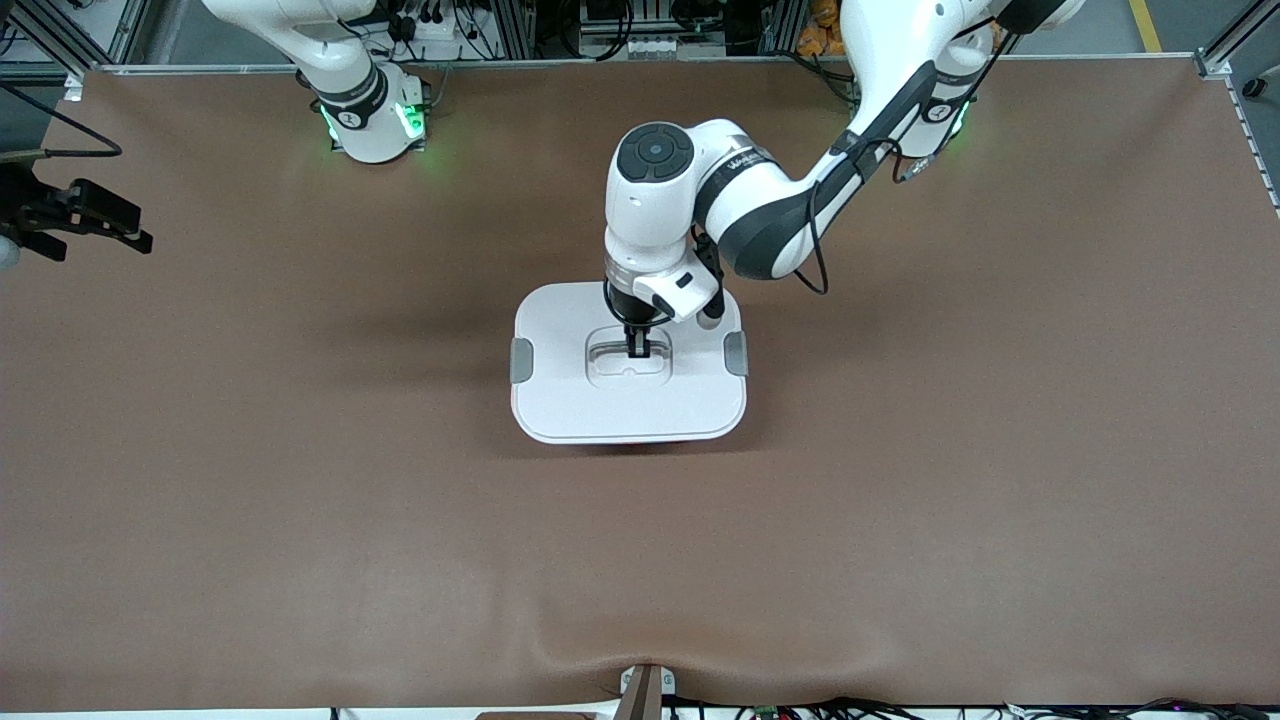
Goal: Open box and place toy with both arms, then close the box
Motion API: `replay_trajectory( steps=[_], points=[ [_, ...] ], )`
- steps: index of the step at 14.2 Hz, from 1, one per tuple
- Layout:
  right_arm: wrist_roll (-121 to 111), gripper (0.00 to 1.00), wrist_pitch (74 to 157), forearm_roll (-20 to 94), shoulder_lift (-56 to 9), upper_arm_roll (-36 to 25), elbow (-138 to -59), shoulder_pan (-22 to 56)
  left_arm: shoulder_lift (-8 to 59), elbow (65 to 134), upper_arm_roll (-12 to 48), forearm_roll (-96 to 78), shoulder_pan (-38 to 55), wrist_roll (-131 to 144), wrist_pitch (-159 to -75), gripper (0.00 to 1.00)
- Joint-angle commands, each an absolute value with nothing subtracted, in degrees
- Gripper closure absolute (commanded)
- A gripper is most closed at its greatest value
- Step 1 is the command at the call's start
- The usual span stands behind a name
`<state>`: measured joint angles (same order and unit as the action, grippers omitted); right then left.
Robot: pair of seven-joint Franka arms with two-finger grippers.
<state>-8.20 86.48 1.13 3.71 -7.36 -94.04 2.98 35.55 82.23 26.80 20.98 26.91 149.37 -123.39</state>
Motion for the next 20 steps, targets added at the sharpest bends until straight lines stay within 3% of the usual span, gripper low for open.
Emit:
replay_trajectory(
  steps=[1, 10, 20],
  points=[
    [-8.1, 0.00, 81.8, 1.4, 3.6, -7.0, -91.7, 2.9, 36.9, 80.5, 26.1, 22.7, 28.3, 151.0, -123.4, 1.00],
    [-8.3, 0.00, 80.4, 1.4, 4.8, -0.3, -91.8, -3.2, 36.7, 80.8, 26.1, 22.8, 28.9, 151.9, -123.3, 1.00],
    [-6.6, 0.00, 85.1, 1.3, 3.9, -0.5, -92.9, -3.2, 37.1, 81.2, 26.1, 22.9, 29.4, 152.1, -123.0, 1.00]
  ],
)
